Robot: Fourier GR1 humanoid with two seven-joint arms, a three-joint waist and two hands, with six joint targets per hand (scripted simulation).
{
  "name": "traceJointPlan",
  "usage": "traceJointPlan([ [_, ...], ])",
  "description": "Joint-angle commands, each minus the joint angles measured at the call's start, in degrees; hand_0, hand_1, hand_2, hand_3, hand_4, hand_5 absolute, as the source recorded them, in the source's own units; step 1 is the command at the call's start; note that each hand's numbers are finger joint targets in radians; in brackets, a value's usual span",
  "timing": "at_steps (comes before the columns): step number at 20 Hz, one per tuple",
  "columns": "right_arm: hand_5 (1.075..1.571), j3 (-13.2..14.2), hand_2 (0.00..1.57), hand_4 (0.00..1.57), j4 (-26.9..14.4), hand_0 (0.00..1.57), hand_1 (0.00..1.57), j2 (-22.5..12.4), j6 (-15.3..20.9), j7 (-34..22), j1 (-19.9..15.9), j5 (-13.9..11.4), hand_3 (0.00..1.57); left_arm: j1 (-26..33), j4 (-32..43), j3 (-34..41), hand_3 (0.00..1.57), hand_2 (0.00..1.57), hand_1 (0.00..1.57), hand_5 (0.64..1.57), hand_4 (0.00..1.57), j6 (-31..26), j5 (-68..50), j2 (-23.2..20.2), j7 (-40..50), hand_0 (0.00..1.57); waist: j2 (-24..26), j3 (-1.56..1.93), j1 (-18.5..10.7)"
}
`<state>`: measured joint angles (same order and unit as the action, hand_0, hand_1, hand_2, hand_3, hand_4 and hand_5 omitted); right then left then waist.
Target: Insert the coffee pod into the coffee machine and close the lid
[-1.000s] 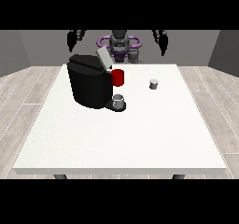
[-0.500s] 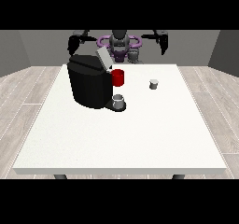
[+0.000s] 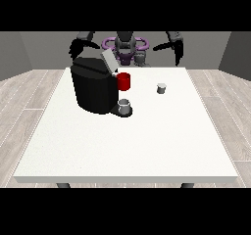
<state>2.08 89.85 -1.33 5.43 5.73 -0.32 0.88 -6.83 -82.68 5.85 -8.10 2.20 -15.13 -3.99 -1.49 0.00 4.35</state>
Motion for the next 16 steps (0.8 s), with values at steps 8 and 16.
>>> traceJointPlan([
  [8, 1.571, 0.26, 0.00, 0.28, 0.79, 0.00, 0.00, -1.41, 0.27, -4.45, -6.59, 1.33, 0.00, -11.44, 16.82, 2.91, 0.00, 0.00, 0.00, 1.571, 0.00, -1.57, 2.82, -4.01, 2.76, 0.00, -5.15, -0.01, 2.61],
  [16, 1.571, -0.98, 0.00, 0.40, -6.14, 0.00, 0.00, 0.15, 2.55, 2.87, -7.72, -0.64, 0.00, -16.99, 26.47, 2.29, 0.00, 0.00, 0.00, 1.571, 0.00, 0.60, 8.07, -4.76, -1.96, 0.00, -9.47, -0.01, 2.26],
])
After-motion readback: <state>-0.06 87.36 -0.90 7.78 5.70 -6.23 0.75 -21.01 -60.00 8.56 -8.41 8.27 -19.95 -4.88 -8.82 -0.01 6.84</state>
